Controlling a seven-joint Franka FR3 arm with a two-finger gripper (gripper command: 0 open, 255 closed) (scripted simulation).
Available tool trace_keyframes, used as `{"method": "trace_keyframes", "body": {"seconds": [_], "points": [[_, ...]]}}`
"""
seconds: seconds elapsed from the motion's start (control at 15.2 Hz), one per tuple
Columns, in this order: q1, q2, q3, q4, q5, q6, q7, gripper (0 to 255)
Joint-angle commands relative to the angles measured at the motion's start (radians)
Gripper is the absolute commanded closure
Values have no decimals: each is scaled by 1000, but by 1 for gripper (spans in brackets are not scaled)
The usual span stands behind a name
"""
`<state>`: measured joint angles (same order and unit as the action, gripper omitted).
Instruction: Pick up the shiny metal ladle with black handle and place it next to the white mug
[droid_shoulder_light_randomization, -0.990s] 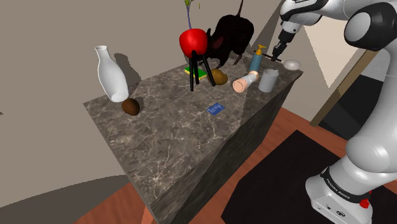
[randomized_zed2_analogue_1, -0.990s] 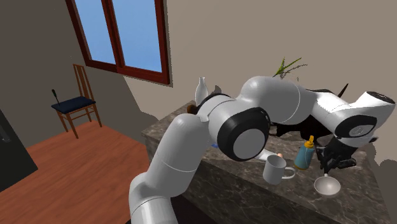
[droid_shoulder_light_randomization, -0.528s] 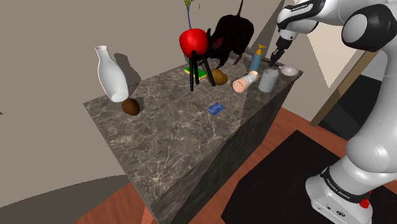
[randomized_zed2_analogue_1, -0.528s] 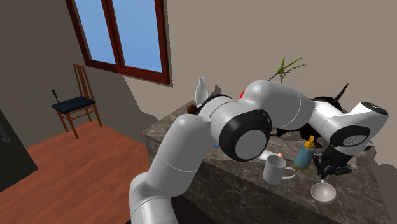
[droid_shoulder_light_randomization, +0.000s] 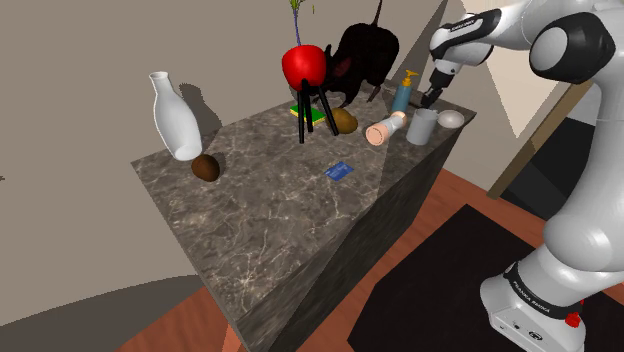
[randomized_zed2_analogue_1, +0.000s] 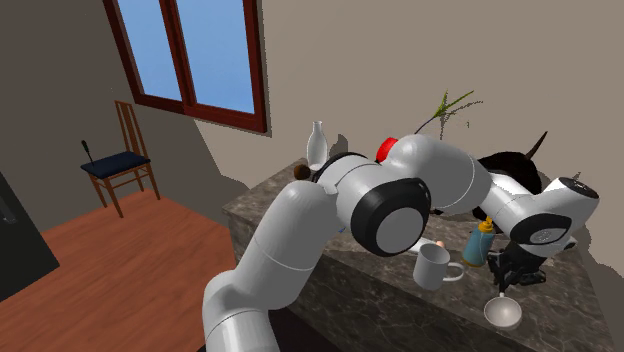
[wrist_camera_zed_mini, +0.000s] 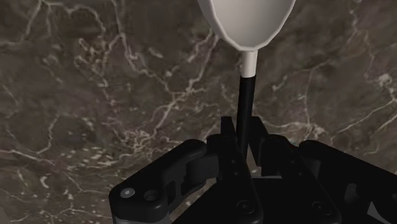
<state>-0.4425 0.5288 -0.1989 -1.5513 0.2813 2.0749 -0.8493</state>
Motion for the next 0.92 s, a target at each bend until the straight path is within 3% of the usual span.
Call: {"method": "trace_keyframes", "body": {"seconds": [0.0, 0.33, 0.4, 0.73, 0.86], "points": [[-1, 0, 0, -7, 1, 7, -3, 255], [-1, 0, 0, -7, 1, 7, -3, 255], [-1, 0, 0, -7, 1, 7, -3, 0], [-1, 0, 0, -7, 1, 7, -3, 0], [-4, -26, -6, 19, -8, -45, 3, 0]]}}
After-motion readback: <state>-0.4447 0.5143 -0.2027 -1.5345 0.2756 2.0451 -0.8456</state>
